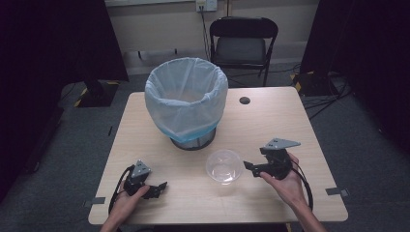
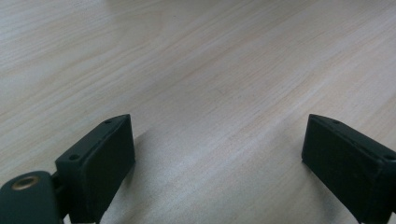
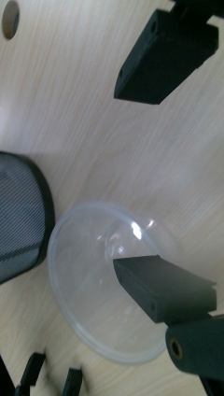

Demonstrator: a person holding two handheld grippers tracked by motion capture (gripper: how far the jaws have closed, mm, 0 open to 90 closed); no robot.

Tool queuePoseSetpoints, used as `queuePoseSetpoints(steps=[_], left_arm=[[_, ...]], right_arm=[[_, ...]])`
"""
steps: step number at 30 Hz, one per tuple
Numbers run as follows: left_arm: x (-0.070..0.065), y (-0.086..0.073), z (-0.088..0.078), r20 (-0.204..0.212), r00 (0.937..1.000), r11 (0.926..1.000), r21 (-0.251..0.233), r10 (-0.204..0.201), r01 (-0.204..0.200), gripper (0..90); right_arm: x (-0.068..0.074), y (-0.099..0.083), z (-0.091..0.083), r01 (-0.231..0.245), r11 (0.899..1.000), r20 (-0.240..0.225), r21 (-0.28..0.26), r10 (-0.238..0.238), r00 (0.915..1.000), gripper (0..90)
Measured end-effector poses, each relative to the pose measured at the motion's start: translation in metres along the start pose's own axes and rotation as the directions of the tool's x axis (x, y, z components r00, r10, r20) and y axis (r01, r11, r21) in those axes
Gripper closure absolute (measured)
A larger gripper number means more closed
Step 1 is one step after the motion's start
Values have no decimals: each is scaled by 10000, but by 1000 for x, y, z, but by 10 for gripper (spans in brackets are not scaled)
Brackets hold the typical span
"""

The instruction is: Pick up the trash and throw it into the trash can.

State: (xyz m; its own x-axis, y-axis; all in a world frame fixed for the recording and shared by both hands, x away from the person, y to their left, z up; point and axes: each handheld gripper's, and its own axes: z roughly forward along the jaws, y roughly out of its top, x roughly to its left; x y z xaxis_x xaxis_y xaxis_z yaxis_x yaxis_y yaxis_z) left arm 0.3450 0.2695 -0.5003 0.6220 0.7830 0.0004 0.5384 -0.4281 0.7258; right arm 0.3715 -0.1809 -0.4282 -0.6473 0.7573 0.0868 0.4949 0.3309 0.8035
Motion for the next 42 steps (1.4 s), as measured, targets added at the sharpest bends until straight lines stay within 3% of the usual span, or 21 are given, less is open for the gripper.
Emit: queuePoseSetpoints(steps=[4, 9, 17, 25, 28, 33, 34, 35, 39, 42], left_arm=[[0, 0, 0, -1, 10000, 10000, 0, 2, -2, 89], [0, 0, 0, -2, 10000, 10000, -14, -18, 18, 89], [0, 0, 0, -7, 10000, 10000, -21, -19, 19, 89], [0, 0, 0, -3, 10000, 10000, -21, 16, -16, 89], [0, 0, 0, -11, 10000, 10000, -25, 9, -9, 89], [0, 0, 0, -14, 10000, 10000, -24, 23, -23, 89], [0, 0, 0, -14, 10000, 10000, -24, 22, -22, 89], [0, 0, 0, 0, 10000, 10000, -19, -21, 21, 89], [0, 0, 0, -13, 10000, 10000, -24, 24, -24, 89], [0, 0, 0, -15, 10000, 10000, -24, 11, -11, 89]], right_arm=[[9, 9, 8, 335, 9994, -360, -102, -339, 9988, 138], [20, 17, 29, 485, 9988, -950, 74, -476, 9943, 139], [21, 13, 57, 445, 9977, -1276, 509, -377, 9911, 138], [15, 8, 64, -15, 9987, -2015, 511, 117, 9794, 135], [18, 5, 66, -134, 9983, -2565, 575, 277, 9662, 135], [22, 6, 65, -123, 9981, -2410, 601, 265, 9702, 143], [23, 6, 64, -78, 9984, -2344, 568, 209, 9719, 150], [26, 7, 60, 38, 9994, -2153, 333, 35, 9765, 252], [31, 9, 54, 155, 9998, -2058, 126, -125, 9785, 340], [34, 11, 49, 94, 9999, -1993, -83, -109, 9799, 464]])
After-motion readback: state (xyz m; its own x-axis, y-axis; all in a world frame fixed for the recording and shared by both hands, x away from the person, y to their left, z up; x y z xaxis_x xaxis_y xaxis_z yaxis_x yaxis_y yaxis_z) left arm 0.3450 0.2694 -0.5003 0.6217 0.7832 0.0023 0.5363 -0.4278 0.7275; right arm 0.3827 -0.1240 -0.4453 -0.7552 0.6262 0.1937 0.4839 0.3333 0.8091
